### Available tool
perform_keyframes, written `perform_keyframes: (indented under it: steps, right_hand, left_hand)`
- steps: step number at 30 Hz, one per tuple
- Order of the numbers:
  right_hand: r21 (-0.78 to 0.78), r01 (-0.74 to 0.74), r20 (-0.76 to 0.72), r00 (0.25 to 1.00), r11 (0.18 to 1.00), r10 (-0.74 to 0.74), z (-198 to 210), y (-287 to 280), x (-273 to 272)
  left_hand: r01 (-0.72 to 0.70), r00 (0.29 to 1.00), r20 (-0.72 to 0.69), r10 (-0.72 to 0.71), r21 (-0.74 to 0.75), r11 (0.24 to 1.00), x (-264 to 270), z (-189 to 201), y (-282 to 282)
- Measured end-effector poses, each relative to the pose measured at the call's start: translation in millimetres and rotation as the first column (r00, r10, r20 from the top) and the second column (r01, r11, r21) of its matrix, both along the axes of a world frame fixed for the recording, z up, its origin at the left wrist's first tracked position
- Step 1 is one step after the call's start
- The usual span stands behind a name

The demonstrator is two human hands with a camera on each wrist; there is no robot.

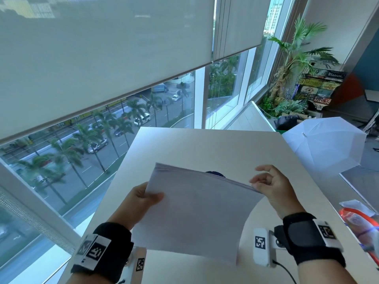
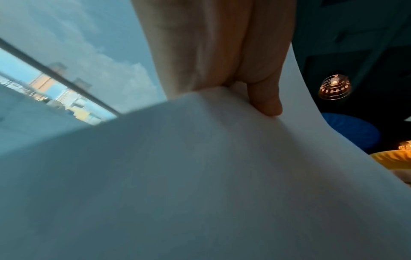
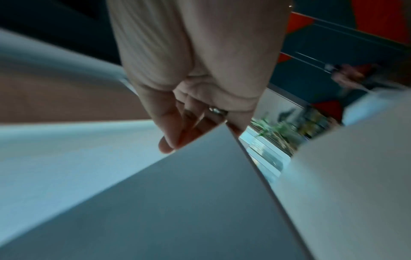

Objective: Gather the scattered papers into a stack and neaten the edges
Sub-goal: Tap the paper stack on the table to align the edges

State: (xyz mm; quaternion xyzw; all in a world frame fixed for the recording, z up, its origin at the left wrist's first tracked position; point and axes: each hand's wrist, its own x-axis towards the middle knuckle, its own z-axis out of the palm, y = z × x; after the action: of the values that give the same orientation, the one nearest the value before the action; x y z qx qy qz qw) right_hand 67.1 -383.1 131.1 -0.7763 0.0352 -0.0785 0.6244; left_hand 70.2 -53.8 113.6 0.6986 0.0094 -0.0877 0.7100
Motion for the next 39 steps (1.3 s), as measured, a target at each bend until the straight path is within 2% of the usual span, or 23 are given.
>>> perform_keyframes:
  steps: [1, 3, 5, 6, 9, 11, 13, 17, 19, 21, 22, 23, 25, 27, 29, 32, 34, 39]
  right_hand:
    - [-0.149, -0.025, 0.008, 1.000, 0.988, 0.027, 6.8, 1.1, 0.9]
    - [-0.426, -0.088, -0.008, 0.996, 0.900, 0.094, 25.2, 9.9, -1.4]
    - [-0.607, -0.199, -0.050, 0.976, 0.770, 0.213, 41.5, 23.0, -4.4]
    - [-0.642, -0.246, -0.059, 0.960, 0.726, 0.273, 48.3, 30.5, -4.2]
    - [-0.663, -0.265, -0.059, 0.951, 0.700, 0.304, 66.3, 52.1, -4.4]
    - [-0.635, -0.292, -0.069, 0.944, 0.715, 0.324, 70.4, 58.6, -4.7]
    - [-0.603, -0.275, -0.029, 0.946, 0.749, 0.324, 63.0, 58.9, -3.1]
    - [-0.432, -0.170, -0.021, 0.984, 0.886, 0.178, 45.0, 61.6, -4.2]
    - [-0.337, -0.137, -0.029, 0.990, 0.932, 0.136, 36.2, 56.5, -5.4]
    - [-0.206, -0.096, -0.058, 0.995, 0.974, 0.086, 30.6, 49.5, -8.6]
    - [-0.138, -0.089, -0.071, 0.994, 0.986, 0.080, 27.2, 46.0, -11.1]
    - [-0.077, -0.081, -0.079, 0.994, 0.994, 0.075, 22.7, 43.1, -13.1]
    - [0.027, -0.067, -0.096, 0.993, 0.997, 0.070, 12.7, 38.4, -16.7]
    - [0.101, -0.039, -0.104, 0.993, 0.994, 0.049, 3.9, 36.2, -17.2]
    - [0.184, -0.032, -0.092, 0.995, 0.982, 0.050, -4.7, 37.2, -17.6]
    - [0.281, -0.042, -0.063, 0.996, 0.959, 0.062, -15.1, 40.8, -18.0]
    - [0.318, -0.062, -0.040, 0.996, 0.946, 0.079, -24.8, 39.6, -17.8]
    - [0.309, -0.104, 0.018, 0.994, 0.945, 0.103, -20.0, 37.1, -14.6]
  left_hand:
    - [0.001, 0.999, 0.033, -0.002, 0.031, 1.000, 0.0, 6.7, -2.6]
    - [0.017, 0.995, 0.099, -0.025, 0.081, 0.997, -0.6, 22.9, -8.4]
    - [0.058, 0.977, 0.195, -0.089, 0.159, 0.986, -0.1, 39.5, -13.6]
    - [0.081, 0.961, 0.244, -0.132, 0.210, 0.974, -0.2, 48.8, -16.7]
    - [0.095, 0.892, 0.364, -0.268, 0.430, 0.898, -1.8, 76.1, -26.9]
    - [0.039, 0.835, 0.426, -0.350, 0.587, 0.808, -4.2, 93.6, -33.7]
    - [-0.057, 0.792, 0.482, -0.374, 0.669, 0.741, -5.3, 108.0, -39.7]
    - [-0.387, 0.735, 0.639, -0.226, 0.670, 0.634, -0.4, 119.2, -43.2]
    - [-0.460, 0.749, 0.651, -0.120, 0.642, 0.613, 2.1, 117.6, -36.8]
    - [-0.456, 0.790, 0.613, -0.010, 0.598, 0.659, 4.9, 108.9, -25.2]
    - [-0.439, 0.809, 0.585, 0.049, 0.547, 0.713, 8.1, 102.5, -19.2]
    - [-0.409, 0.829, 0.548, 0.116, 0.451, 0.793, 11.2, 96.2, -14.5]
    - [-0.306, 0.871, 0.439, 0.220, 0.137, 0.942, 17.4, 80.3, -8.6]
    - [-0.172, 0.921, 0.337, 0.196, -0.100, 0.980, 20.8, 63.1, -8.4]
    - [-0.054, 0.965, 0.241, 0.104, -0.208, 0.977, 19.0, 47.4, -15.9]
    - [-0.002, 0.987, 0.159, 0.023, -0.128, 0.992, 10.0, 25.9, -31.5]
    - [-0.047, 0.988, 0.144, 0.057, -0.069, 0.997, 5.7, 13.5, -36.9]
    - [-0.111, 0.977, 0.177, 0.120, -0.062, 0.992, 2.0, 5.3, -39.4]
